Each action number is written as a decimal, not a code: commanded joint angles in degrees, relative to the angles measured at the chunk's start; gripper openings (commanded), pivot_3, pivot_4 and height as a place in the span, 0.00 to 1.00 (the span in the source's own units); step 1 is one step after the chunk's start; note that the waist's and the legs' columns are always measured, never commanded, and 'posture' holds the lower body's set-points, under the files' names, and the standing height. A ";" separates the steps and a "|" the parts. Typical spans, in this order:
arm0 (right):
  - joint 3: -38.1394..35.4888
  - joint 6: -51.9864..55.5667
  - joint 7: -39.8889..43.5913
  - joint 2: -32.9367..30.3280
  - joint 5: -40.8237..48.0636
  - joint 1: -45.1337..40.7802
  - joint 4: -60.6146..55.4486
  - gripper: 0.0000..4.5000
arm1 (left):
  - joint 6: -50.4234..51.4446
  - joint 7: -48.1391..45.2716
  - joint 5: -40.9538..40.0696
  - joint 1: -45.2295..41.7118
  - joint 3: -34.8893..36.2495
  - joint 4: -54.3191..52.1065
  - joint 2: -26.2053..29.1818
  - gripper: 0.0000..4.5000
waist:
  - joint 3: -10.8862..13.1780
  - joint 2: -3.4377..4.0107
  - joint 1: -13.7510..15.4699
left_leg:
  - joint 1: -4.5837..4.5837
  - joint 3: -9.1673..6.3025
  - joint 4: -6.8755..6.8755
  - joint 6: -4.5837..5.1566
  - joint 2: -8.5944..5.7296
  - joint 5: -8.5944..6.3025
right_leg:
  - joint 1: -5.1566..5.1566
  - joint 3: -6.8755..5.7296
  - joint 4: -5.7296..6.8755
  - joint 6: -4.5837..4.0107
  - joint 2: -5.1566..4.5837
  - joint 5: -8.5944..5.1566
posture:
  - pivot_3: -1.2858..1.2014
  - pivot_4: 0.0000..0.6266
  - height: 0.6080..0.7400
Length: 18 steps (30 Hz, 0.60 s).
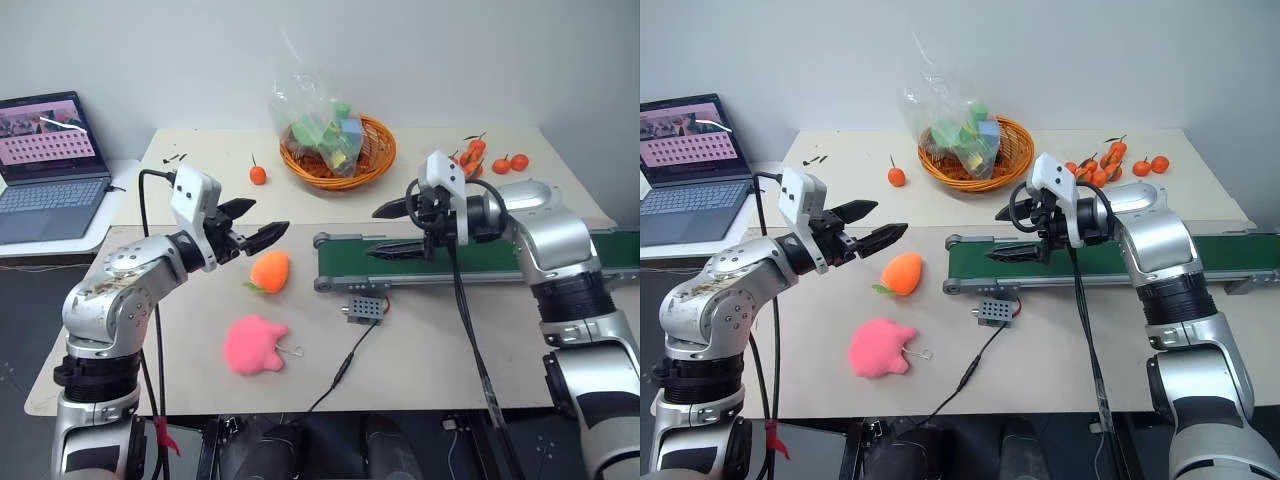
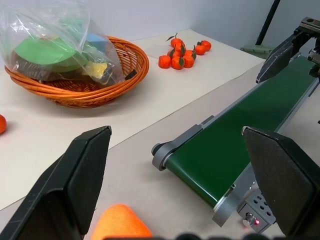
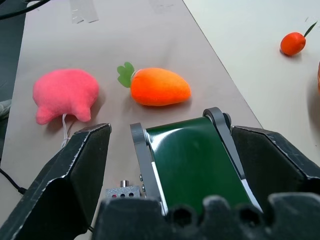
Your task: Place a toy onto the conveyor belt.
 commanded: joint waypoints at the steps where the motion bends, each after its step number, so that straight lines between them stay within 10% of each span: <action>1: -1.45 -0.57 0.20 -0.50 0.37 -0.34 -1.30 1.00 | -2.25 0.30 1.29 0.46 1.73 -0.26 1.89 1.00 | 0.00 0.00 0.00 | 0.00 0.00 0.00 0.00 0.00 0.00 | 0.00 0.00 0.00 0.00 0.00 0.00 | 0.52 0.24 1.00; 11: -0.37 -2.22 0.88 1.39 -0.56 -1.35 1.30 1.00 | 5.11 6.04 -6.39 13.21 23.39 5.50 3.33 1.00 | 0.00 0.01 -0.47 | 0.28 0.23 -0.31 0.00 0.06 0.00 | 0.01 0.24 0.00 -0.01 0.07 -0.01 | 0.52 0.24 1.00; 18: 0.21 -3.65 1.91 2.83 -1.59 -2.37 3.66 1.00 | 24.05 10.07 -31.29 23.03 34.76 3.99 -2.75 1.00 | 0.00 0.00 -0.11 | 0.33 0.28 -0.30 0.05 0.06 -0.04 | 0.04 0.28 0.00 0.00 0.07 -0.01 | 0.52 0.24 1.00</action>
